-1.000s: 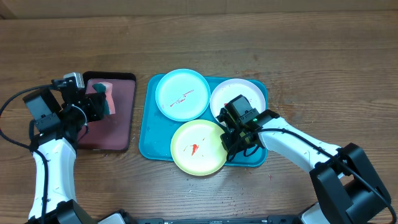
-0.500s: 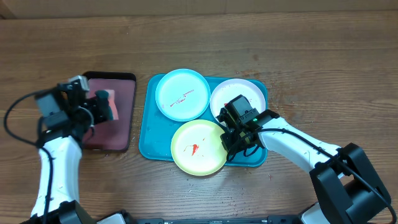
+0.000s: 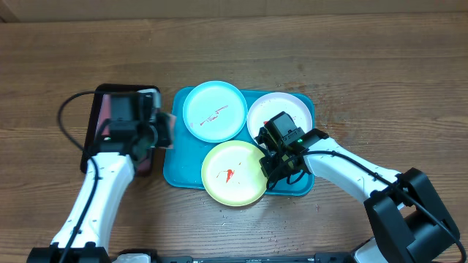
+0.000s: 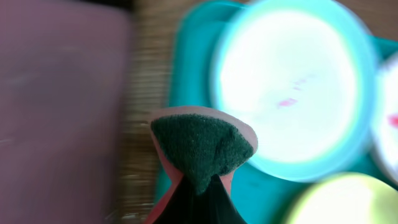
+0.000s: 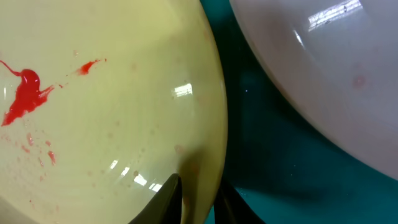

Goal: Clean dirty plates on tray and stack at the side
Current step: 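Lift the sponge with the left gripper and carry it over the yellow plate, then scrub the yellow plate with the sponge while the right gripper holds it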

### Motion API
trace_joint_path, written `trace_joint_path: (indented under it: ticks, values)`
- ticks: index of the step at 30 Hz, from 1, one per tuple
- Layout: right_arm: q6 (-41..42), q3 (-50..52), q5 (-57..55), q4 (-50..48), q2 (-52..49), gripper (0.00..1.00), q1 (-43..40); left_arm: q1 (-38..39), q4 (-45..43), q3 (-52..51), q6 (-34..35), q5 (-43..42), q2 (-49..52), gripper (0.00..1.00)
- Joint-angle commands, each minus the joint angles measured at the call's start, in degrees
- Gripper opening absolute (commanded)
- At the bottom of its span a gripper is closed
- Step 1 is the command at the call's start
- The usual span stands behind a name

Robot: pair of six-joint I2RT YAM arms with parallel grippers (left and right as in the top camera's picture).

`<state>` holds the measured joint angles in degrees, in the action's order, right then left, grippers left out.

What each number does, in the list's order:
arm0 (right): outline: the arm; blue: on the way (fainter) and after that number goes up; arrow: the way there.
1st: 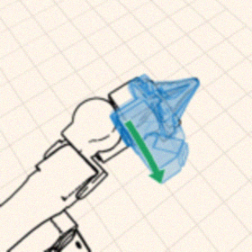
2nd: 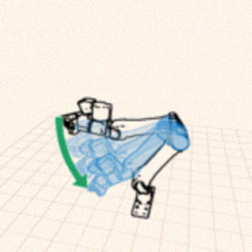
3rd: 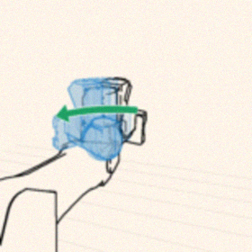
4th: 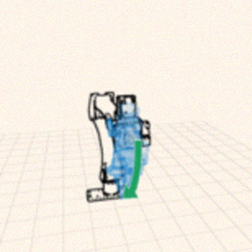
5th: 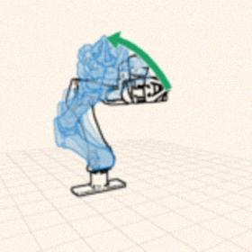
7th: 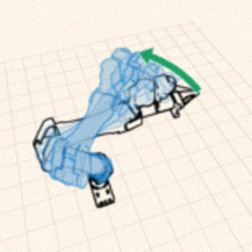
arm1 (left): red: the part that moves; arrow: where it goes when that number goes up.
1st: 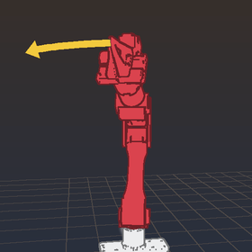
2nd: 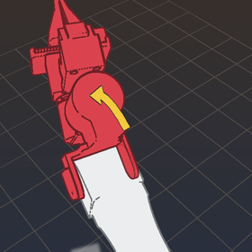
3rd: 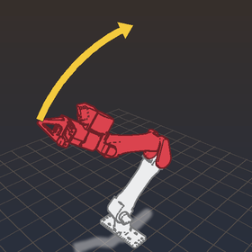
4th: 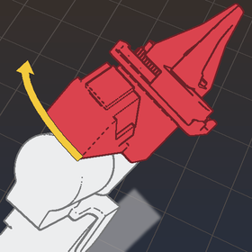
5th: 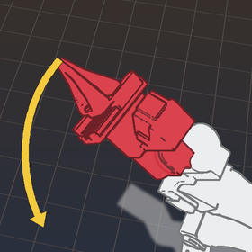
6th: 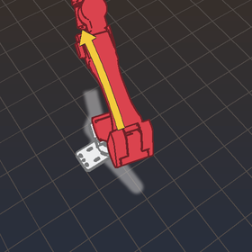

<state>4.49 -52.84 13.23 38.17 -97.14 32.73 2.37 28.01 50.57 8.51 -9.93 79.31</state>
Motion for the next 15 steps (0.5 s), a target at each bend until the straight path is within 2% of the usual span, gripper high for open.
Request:
trace_joint_path:
  ticks: [1, 6, 8, 10, 13, 15]
  values:
    - [0.0, -1.6, -0.3, -0.2, -0.3, 0.20, 0.3, 6.4, 0.7, 2.2, 0.2, -6.2, 0.4, 0.04]
    - [0.0, -1.6, -0.3, -0.2, -0.3, 0.20, 0.3, 15.7, 0.3, 2.2, -1.4, -10.6, 2.6, 0.04]
    - [0.0, -1.6, -0.3, -0.1, -0.3, 0.20, 0.3, 18.6, -0.9, 2.2, 0.5, -13.8, 3.9, 0.04]
    - [0.0, -1.6, -0.3, -0.1, -0.3, 0.20, 0.3, 21.1, -3.0, 2.2, 6.5, -15.9, 5.3, 0.04]
    - [0.0, -1.6, -0.4, 0.0, -0.3, 0.20, 0.3, 24.1, -4.7, 2.2, 18.2, -13.8, 7.9, 0.04]
    - [0.0, -1.6, -0.4, 0.0, -0.3, 0.19, 0.3, 26.1, -4.8, 2.2, 23.6, -12.1, 9.9, 0.04]
